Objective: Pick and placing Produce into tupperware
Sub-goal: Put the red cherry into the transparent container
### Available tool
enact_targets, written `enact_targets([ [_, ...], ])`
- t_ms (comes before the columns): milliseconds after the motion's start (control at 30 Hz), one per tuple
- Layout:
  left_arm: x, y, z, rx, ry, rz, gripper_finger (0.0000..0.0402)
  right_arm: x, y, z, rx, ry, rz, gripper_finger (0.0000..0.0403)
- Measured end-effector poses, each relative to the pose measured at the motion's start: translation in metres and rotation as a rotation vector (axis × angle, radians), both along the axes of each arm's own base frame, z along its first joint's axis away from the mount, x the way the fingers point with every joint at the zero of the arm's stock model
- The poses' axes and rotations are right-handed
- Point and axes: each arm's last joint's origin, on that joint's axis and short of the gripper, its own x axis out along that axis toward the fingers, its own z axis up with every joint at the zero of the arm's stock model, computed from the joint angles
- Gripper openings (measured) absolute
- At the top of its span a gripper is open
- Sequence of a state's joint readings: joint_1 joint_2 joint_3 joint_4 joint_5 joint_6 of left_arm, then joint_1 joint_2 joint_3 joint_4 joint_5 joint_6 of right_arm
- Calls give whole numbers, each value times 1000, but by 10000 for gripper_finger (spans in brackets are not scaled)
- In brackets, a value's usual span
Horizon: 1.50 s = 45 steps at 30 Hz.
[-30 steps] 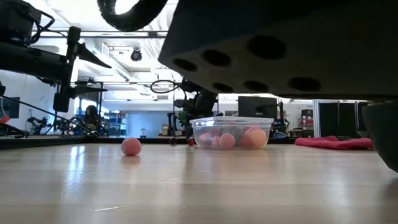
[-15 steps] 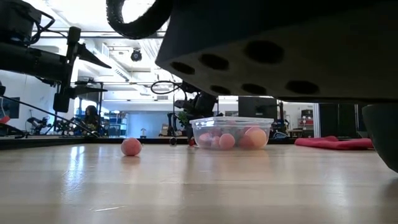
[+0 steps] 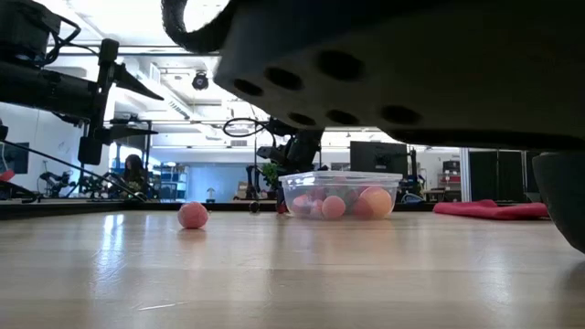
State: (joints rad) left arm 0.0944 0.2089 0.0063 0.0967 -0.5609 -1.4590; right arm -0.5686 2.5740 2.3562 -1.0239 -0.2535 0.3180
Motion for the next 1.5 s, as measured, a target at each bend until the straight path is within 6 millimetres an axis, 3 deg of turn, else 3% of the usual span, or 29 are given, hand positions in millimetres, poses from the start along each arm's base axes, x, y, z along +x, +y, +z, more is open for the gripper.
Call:
enact_targets([
  [433,0,0,0,0,0,0,255,-1,-3,12,-15,-40,-11,43],
  [767,0,0,0,0,-1,-1,255,-13,5,62,-48,-87,-1,43],
  [967,0,0,0,0,0,0,255,-34,34,104,-13,-2,75,43],
  [1167,0,0,0,0,0,0,255,-52,86,145,10,125,162,43],
  [1333,0,0,0,0,-1,0,255,-50,113,148,-27,218,189,43],
  [1500,0,0,0,0,0,0,255,-40,113,147,-165,192,173,48],
])
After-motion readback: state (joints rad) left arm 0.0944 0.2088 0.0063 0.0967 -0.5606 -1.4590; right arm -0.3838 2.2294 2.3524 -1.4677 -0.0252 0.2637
